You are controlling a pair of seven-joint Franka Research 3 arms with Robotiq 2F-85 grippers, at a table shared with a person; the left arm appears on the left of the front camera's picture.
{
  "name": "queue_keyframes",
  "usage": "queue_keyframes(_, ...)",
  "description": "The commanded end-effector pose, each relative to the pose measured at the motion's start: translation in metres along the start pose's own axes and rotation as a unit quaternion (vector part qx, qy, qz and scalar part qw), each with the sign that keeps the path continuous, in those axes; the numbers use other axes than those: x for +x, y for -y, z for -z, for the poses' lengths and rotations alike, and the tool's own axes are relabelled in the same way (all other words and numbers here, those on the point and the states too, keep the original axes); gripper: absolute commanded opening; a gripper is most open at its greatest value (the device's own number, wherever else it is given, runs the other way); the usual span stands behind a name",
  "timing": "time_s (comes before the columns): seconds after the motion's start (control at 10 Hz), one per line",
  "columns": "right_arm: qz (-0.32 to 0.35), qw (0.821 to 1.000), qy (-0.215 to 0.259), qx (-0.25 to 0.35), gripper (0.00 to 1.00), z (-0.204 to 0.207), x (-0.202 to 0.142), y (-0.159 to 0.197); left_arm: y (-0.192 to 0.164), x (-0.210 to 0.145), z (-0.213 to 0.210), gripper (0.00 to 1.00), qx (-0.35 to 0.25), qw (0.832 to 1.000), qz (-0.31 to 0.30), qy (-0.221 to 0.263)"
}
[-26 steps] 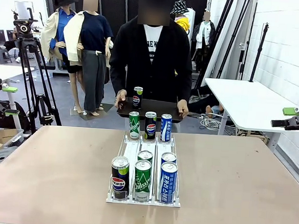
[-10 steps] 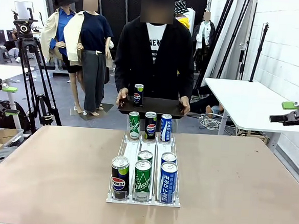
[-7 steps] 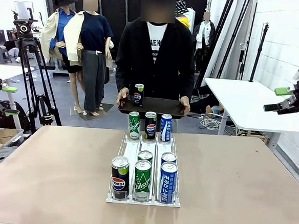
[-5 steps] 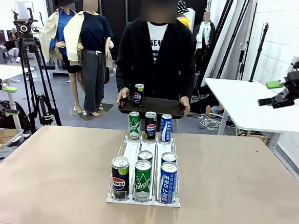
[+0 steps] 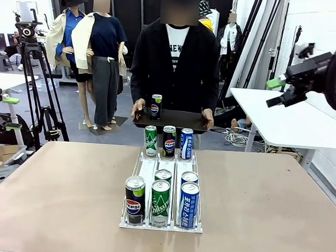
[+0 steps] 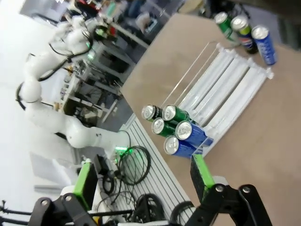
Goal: Retrieve and hand over the desired beverage to the person.
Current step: Pick up another can of the same type that the person held from the Automatic Can Dispenser.
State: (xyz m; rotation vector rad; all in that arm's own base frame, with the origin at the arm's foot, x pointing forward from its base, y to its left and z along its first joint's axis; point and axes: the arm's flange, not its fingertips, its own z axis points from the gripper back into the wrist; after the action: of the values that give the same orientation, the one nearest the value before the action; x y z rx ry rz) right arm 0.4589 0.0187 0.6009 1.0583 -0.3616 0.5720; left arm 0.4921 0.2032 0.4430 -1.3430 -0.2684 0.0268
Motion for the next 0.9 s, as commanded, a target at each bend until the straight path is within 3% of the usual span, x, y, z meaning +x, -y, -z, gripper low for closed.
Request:
queue_keyframes(0.0, 0.008, 0.999, -0.035, -0.04, 1.0, 0.017, 0.02, -0.011, 0.001, -0.001, -0.001, 1.0, -0.001, 1.0, 0.003, 0.0)
queue_keyframes(0.8, -0.015, 0.977, -0.16, -0.141, 1.0, 0.144, 0.093, -0.061, 0.001, -0.001, -0.001, 1.0, -0.001, 1.0, 0.003, 0.0)
